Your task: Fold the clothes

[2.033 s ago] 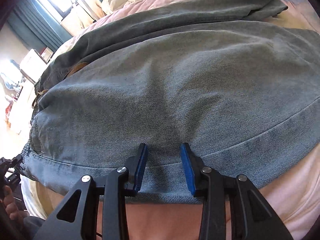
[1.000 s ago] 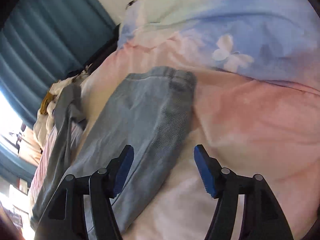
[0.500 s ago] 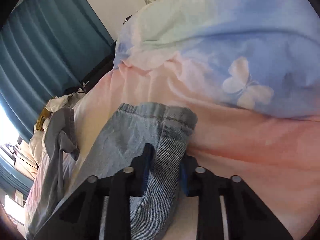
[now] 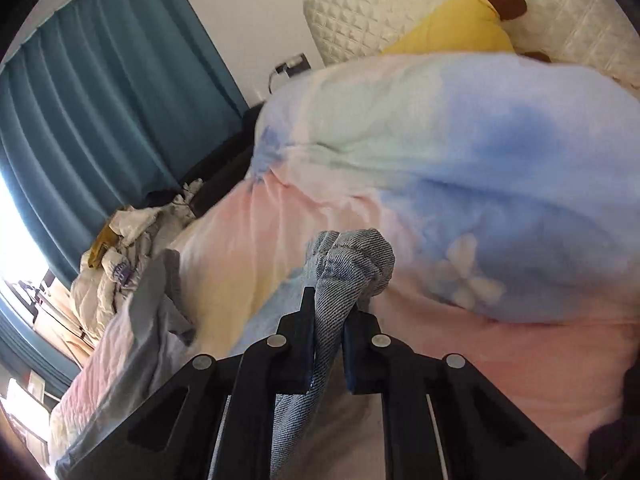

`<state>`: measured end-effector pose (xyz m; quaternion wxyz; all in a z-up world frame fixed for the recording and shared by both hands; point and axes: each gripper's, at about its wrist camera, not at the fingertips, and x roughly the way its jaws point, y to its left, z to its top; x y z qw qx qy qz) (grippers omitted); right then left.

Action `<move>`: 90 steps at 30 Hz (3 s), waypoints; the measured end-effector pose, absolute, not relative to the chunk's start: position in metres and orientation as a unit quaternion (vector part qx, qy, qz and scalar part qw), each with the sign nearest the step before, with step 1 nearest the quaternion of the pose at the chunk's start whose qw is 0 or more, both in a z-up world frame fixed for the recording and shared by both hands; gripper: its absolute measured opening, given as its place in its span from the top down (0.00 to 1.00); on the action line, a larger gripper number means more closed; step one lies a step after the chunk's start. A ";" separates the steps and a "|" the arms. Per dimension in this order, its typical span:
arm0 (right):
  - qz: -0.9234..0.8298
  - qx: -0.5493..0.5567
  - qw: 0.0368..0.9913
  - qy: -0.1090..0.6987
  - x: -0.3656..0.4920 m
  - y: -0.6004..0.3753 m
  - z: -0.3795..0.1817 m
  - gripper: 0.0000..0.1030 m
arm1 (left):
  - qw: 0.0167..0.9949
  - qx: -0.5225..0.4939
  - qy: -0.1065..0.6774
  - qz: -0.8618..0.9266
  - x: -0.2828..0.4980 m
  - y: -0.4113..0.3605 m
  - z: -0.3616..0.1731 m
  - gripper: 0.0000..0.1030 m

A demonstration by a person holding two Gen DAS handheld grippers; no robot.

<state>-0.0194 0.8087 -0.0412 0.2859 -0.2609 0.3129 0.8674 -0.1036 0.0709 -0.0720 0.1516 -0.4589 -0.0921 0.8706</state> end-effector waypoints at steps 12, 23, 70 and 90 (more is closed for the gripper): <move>0.817 -0.318 0.344 0.335 0.017 0.830 -0.093 0.66 | 0.140 -0.457 -0.068 0.876 -0.106 0.075 -0.071 0.38; 0.855 -0.307 0.264 0.324 -0.031 0.784 -0.027 0.66 | 0.141 -0.461 -0.038 0.875 -0.098 0.085 -0.077 0.38; 0.870 -0.281 0.169 0.368 -0.238 0.651 -0.026 0.97 | 0.209 -0.449 -0.126 0.860 -0.106 0.077 -0.094 0.38; 0.909 -0.416 0.029 -0.004 -0.168 0.612 -0.095 0.61 | 0.197 -0.477 -0.115 0.849 -0.122 0.096 -0.108 0.38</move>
